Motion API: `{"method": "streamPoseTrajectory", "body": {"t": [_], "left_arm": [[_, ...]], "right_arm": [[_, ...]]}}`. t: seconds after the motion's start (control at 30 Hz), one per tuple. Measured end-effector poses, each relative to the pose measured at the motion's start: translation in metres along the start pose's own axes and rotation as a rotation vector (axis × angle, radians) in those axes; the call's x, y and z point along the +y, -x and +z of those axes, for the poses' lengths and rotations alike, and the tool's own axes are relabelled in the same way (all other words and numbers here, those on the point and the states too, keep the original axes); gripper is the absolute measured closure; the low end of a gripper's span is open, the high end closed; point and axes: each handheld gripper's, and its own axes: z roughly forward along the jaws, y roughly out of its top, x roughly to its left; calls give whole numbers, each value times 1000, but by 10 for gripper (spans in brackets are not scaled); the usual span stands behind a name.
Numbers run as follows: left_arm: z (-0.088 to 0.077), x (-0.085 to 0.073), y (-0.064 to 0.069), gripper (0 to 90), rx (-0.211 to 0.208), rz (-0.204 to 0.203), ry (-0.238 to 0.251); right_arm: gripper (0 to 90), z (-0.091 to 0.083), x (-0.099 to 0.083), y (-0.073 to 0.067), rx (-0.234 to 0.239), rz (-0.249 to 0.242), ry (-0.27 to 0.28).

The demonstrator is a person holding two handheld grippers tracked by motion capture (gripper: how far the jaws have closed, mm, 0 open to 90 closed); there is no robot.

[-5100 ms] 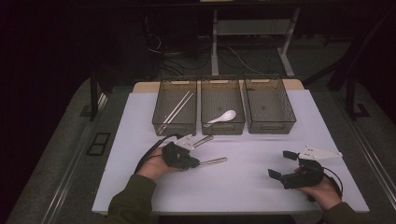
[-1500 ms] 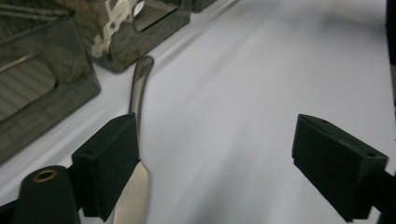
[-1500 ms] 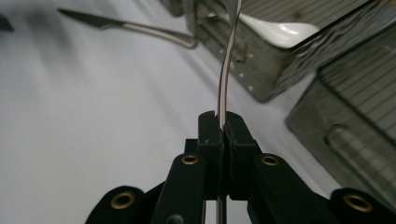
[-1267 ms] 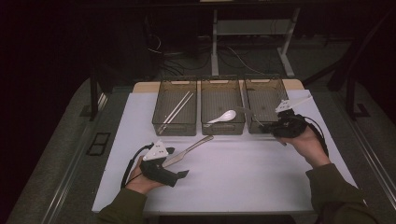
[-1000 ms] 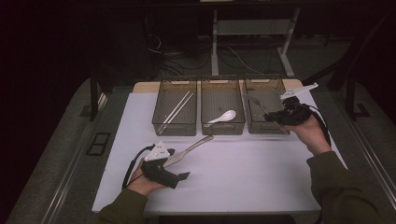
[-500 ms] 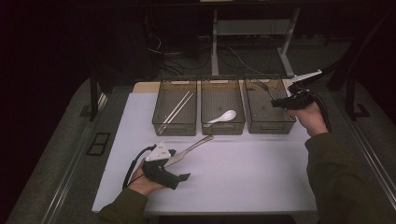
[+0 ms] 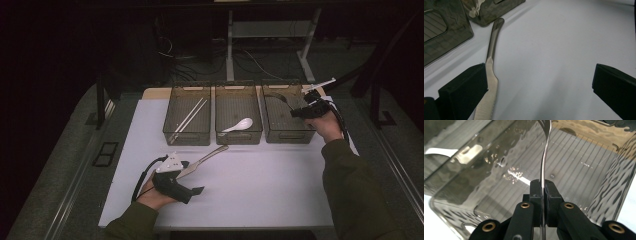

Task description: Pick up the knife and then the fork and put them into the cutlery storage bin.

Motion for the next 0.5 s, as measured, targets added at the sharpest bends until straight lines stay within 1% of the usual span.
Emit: {"method": "streamPoseTrajectory", "body": {"t": [0.07, 0.1, 0.17, 0.27, 0.33, 0.4, 0.5], "left_arm": [[0, 0, 0, 0, -2, 0, -1], [0, 0, 0, 0, -2, 0, -1], [0, 0, 0, 0, -5, -1, -2], [0, 0, 0, 0, -5, 0, -6], [0, 0, 0, 0, -4, -2, -5], [0, 0, 1, 0, -3, -1, -6], [1, 0, 1, 0, -1, 0, -6]], "right_arm": [[854, 2, 0, 0, -13, -6, -6], [822, 2, 0, 0, -19, -7, -5], [724, 2, 0, 1, -31, 5, 21], [609, -1, 1, 0, -33, 12, 38], [557, -4, 1, -1, -28, 20, 51], [506, -10, 0, -2, -14, 33, 80], [463, -20, -2, -5, 17, 45, 117]]}}
